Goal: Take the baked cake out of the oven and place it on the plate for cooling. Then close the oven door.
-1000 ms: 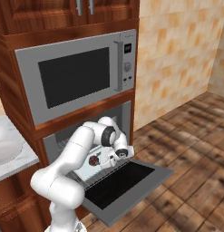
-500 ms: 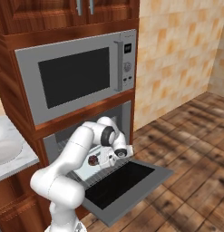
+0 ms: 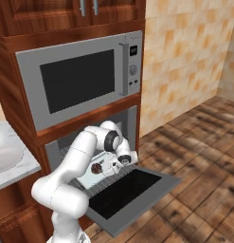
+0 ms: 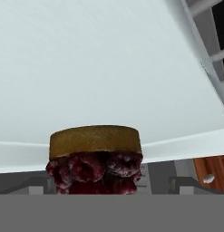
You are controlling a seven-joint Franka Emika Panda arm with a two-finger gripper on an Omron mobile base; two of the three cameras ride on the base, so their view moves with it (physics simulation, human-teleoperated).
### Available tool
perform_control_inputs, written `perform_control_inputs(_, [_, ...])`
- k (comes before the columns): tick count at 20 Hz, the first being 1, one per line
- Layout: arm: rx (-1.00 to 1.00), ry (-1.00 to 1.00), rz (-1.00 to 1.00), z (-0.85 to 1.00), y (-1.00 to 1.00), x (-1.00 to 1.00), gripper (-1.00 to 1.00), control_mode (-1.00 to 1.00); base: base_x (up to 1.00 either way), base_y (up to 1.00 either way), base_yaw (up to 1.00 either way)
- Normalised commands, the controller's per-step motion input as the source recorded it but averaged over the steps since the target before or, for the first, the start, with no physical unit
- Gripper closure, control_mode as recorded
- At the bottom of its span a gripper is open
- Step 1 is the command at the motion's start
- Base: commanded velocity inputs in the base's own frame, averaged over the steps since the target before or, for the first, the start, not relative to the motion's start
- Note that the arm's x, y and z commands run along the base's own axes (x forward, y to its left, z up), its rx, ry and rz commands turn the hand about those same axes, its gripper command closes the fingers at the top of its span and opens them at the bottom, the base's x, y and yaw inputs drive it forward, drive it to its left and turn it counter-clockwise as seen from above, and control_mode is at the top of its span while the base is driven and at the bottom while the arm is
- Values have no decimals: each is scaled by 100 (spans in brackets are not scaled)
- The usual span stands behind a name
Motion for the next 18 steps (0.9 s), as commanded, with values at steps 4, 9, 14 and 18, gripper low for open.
perform_control_inputs(4, [-4, 0, 0, -1, 18, -2, -100, -100, 0, 0, 0])
perform_control_inputs(9, [-11, 0, 0, -17, 23, 0, -100, -100, 0, 0, 0])
perform_control_inputs(14, [-11, 0, 0, -23, 3, 0, -100, -100, 0, 0, 0])
perform_control_inputs(18, [-13, -1, -1, -39, 6, -13, -100, -100, 0, 0, 0])
